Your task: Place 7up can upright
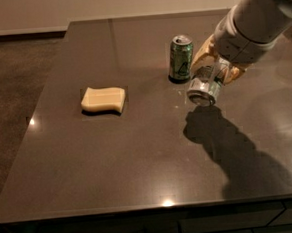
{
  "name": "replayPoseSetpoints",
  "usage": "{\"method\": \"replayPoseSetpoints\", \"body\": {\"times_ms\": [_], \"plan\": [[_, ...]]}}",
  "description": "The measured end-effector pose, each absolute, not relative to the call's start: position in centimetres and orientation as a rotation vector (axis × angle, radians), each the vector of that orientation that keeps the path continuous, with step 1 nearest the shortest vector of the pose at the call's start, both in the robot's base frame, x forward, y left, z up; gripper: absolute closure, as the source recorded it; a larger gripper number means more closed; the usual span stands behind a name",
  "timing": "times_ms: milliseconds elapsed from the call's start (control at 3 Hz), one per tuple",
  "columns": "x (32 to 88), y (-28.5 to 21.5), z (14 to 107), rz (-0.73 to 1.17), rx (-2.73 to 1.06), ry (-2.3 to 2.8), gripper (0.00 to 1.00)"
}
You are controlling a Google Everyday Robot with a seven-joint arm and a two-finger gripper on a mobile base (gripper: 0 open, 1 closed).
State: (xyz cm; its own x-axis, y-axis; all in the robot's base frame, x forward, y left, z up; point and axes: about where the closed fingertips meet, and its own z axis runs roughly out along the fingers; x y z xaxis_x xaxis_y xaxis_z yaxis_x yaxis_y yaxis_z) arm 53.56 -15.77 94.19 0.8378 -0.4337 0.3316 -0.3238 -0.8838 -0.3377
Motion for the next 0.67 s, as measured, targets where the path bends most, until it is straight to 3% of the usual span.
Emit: {"method": "replayPoseSetpoints", "body": {"times_ms": [667], "plan": [[53.7, -16.0, 96.6, -0.831, -2.623, 0.218, 1.00]]}}
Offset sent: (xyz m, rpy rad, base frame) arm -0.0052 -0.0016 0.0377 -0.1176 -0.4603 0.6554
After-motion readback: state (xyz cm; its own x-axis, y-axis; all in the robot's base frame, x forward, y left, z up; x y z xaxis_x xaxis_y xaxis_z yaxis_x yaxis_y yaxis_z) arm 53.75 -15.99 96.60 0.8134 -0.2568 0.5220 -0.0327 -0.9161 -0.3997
